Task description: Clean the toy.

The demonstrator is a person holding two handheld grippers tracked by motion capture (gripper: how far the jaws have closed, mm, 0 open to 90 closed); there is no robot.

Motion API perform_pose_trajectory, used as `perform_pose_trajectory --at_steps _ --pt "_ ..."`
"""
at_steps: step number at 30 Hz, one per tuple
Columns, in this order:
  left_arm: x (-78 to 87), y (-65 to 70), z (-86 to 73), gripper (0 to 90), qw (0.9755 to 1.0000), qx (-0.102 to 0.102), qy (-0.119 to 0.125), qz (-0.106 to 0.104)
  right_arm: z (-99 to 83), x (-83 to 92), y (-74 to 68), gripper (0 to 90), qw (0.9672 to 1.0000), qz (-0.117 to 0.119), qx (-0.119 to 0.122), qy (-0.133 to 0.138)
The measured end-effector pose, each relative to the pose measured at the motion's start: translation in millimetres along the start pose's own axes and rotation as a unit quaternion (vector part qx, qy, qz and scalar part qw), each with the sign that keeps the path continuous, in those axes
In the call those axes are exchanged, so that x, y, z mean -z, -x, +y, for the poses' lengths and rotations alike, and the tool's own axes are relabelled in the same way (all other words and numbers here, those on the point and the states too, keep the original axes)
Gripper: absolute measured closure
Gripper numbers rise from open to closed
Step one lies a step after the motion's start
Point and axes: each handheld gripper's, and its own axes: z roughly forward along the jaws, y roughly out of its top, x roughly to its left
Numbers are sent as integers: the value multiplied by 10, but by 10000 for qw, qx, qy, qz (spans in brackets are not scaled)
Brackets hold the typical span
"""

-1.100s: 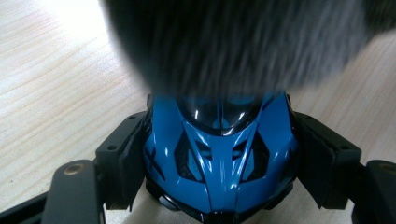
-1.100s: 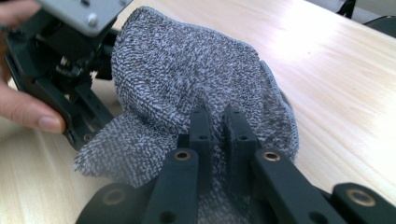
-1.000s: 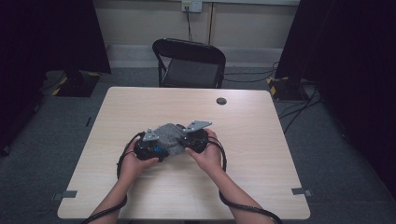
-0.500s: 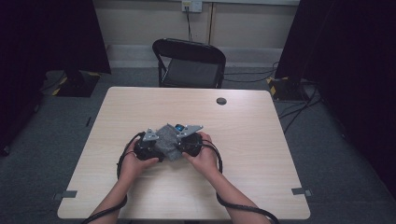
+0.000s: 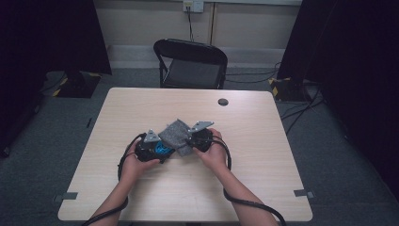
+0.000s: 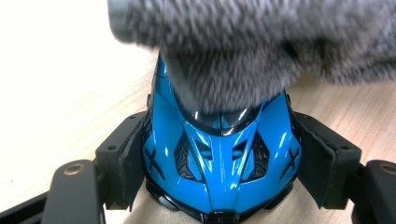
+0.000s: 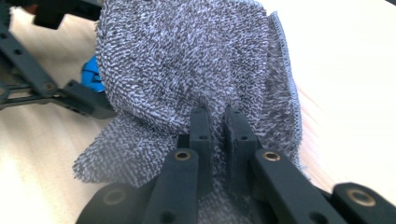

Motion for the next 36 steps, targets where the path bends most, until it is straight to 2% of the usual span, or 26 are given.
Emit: perform_pose_trajectory --at_steps 3,15,36 --pt "0 0 0 257 10000 1 1 0 -13 14 65 838 9999 -51 -108 12" --pt "0 -1 0 257 10000 3 -1 -10 4 24 217 839 9995 -215 -218 5" --pt "0 -1 0 256 10000 1 -2 -9 -40 12 406 839 9981 -349 -507 -59"
